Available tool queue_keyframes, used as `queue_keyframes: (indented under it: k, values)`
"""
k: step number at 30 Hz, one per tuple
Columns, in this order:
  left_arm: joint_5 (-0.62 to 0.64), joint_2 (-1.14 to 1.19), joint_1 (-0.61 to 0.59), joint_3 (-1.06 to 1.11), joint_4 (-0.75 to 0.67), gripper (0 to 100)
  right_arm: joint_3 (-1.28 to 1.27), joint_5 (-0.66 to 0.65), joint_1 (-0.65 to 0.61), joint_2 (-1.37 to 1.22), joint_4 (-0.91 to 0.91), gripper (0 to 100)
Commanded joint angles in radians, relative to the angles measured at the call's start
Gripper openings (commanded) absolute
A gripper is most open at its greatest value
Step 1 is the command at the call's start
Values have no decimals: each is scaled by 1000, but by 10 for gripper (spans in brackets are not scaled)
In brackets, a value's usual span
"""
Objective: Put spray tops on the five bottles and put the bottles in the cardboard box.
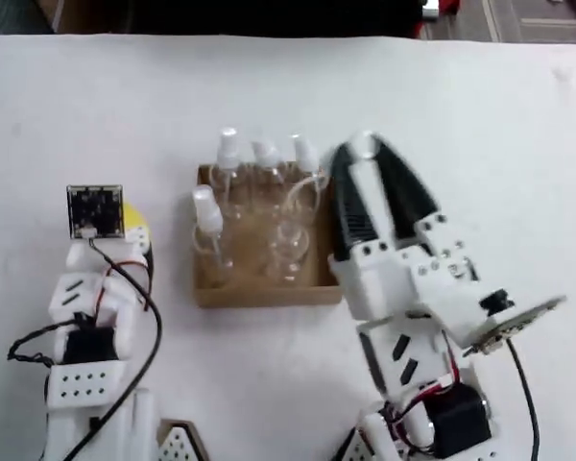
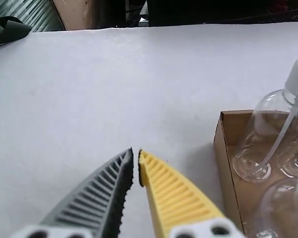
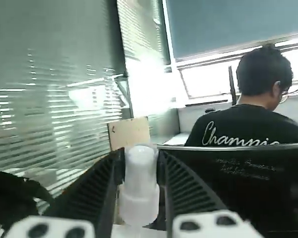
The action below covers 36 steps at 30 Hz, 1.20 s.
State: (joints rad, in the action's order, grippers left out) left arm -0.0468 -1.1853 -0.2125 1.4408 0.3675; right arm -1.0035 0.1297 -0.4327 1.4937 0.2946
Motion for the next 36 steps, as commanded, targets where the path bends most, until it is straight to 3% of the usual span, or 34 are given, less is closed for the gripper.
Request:
queue_keyframes:
  k: [1,4,9,19,27,36]
  values:
    - [8,-22,13,-17,-2,24,-21,15,-59,-15,-53,16]
    - [8,-22,13,-17,-2,24,-129,-18,-56,-15,-189,15]
    - [8,-22,13,-17,-3,24,-267,-209,-59,-5,-397,15]
    - [8,-22,13,-17,-3,24,-242,-213,-61,28,-357,15]
    - [8,-22,13,-18,-3,24,-189,-213,-62,206,-16,15]
    - [8,-22,13,-18,-3,24,-192,-212,-65,160,2,15]
